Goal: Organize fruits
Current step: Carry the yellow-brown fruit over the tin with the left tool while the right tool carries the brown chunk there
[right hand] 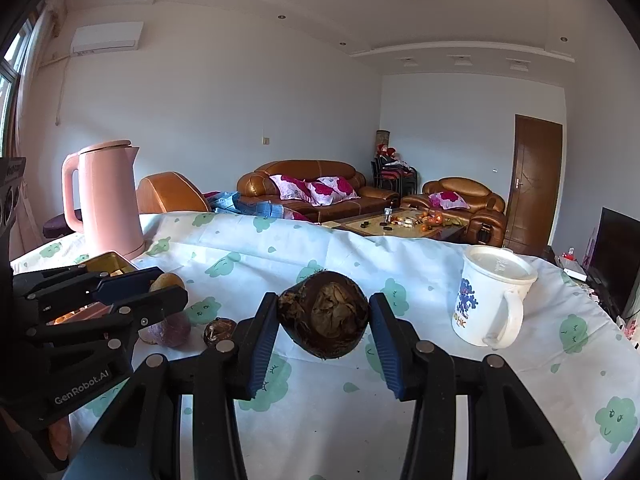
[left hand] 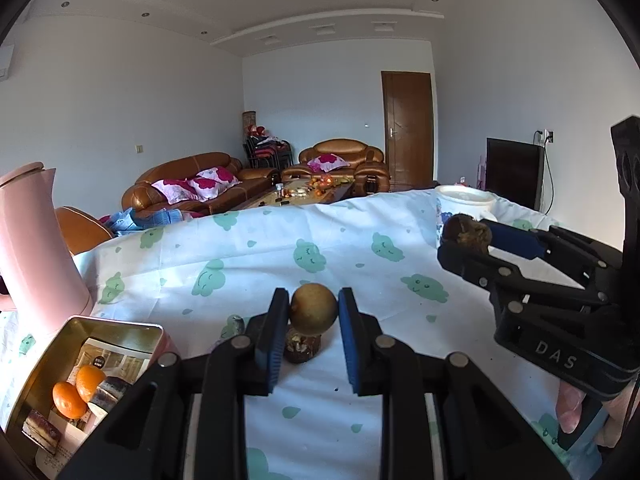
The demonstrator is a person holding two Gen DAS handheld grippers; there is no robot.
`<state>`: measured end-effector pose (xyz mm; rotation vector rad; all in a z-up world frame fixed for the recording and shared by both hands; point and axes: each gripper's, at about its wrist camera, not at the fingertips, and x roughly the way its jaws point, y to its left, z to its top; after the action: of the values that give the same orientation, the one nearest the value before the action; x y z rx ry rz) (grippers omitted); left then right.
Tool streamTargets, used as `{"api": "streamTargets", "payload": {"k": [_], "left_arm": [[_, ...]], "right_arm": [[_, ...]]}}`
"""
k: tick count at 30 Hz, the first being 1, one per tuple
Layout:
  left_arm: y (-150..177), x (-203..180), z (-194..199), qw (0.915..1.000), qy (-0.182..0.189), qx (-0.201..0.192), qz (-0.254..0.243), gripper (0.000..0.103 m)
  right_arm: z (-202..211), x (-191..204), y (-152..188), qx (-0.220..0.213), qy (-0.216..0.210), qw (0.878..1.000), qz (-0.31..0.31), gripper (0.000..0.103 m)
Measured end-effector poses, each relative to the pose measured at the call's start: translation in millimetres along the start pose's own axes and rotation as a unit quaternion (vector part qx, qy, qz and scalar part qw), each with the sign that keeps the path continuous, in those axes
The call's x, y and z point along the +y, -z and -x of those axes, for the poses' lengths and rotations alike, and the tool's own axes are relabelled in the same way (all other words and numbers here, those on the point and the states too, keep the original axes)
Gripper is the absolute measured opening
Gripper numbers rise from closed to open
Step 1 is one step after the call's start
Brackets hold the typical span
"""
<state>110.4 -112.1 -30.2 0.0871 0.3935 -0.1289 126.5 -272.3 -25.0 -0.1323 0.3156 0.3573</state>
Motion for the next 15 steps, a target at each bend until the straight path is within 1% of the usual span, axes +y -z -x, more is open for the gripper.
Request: {"api": "streamTargets", "payload": {"k": [8,15], "left_arm": [[-0.1,-1.7,6.8,0.9999,-0.004,-0.011,-0.003,0.027],[1.2,0.0,10.0,0.9999,-0.002,-0.012,-0.001,0.027]], "right_arm": [[7.1,-0.4,1.5,-0.011,0.002,1.000,-0.005,0.048],[11.3,0.1,1.8,-0.017,0.010,1.000,-0.008,0.048]]}}
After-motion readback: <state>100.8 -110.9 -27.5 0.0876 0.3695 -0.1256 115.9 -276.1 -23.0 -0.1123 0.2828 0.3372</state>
